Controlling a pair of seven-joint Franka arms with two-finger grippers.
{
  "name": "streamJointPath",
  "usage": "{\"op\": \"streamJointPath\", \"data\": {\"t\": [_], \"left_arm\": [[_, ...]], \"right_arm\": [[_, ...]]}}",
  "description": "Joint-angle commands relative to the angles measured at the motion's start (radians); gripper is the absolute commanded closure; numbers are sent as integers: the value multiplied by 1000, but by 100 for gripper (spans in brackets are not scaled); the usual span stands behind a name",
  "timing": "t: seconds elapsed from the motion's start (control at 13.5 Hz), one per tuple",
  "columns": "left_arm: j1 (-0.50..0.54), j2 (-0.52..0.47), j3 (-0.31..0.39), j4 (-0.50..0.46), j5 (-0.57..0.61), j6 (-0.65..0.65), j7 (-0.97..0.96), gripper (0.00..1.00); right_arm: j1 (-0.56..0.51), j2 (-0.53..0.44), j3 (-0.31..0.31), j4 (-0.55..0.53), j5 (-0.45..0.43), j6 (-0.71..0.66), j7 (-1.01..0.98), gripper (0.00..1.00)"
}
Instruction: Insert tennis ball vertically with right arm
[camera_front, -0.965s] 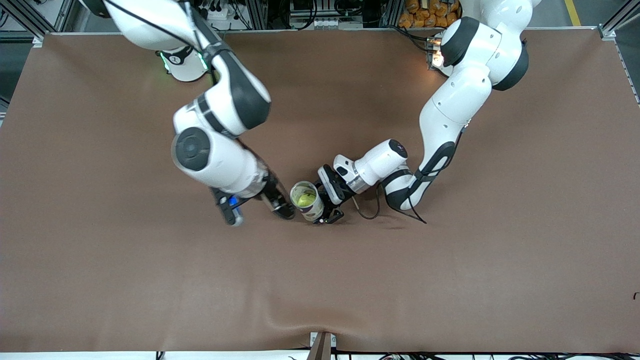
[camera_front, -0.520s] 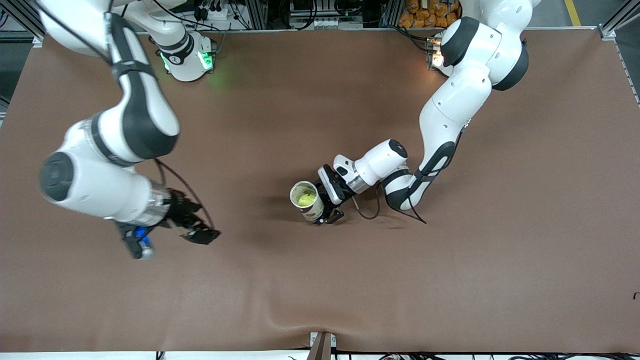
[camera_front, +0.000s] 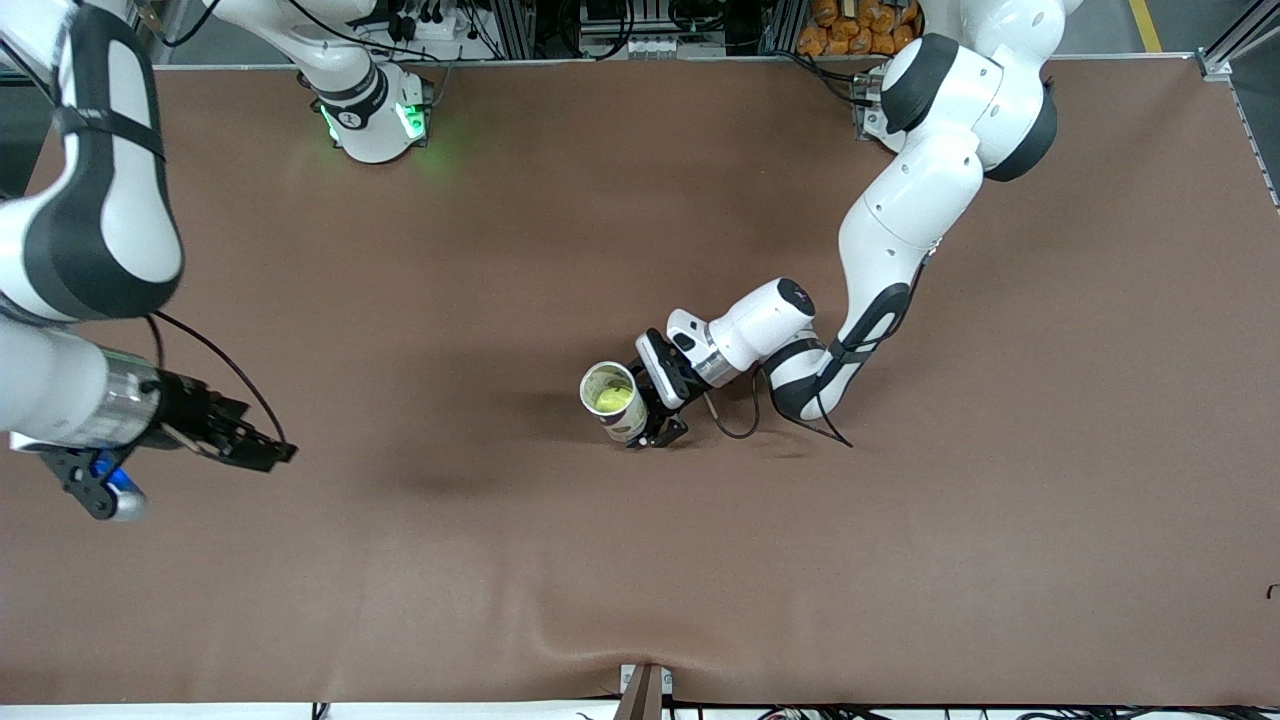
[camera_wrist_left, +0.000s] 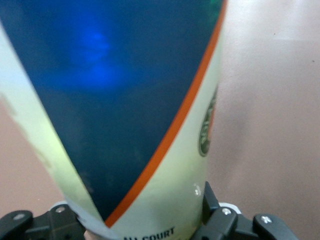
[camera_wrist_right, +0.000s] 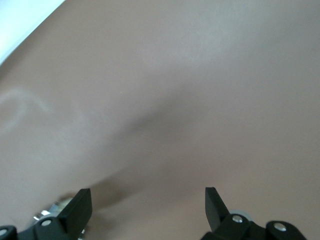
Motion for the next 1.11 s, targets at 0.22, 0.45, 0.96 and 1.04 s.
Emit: {"op": "streamJointPath", "data": {"t": [0.22,0.45,0.96,1.04], "left_arm": [[-2,17,-3,5,6,6,-3,0],[-2,20,-3,5,6,7,-10,0],[7,21,-3,-1,15,7,-11,0],[7,21,-3,-3,15,7,-11,0]], "right_arm": [[-19,-28,27,109,-65,-84,-161,0],[-38,-86,32,153,-25,-225,-166,0],[-64,-330,-12,-49,-111,-321,-501,0],[-65,-378,-20,-117,-112,-293,-533,0]]}}
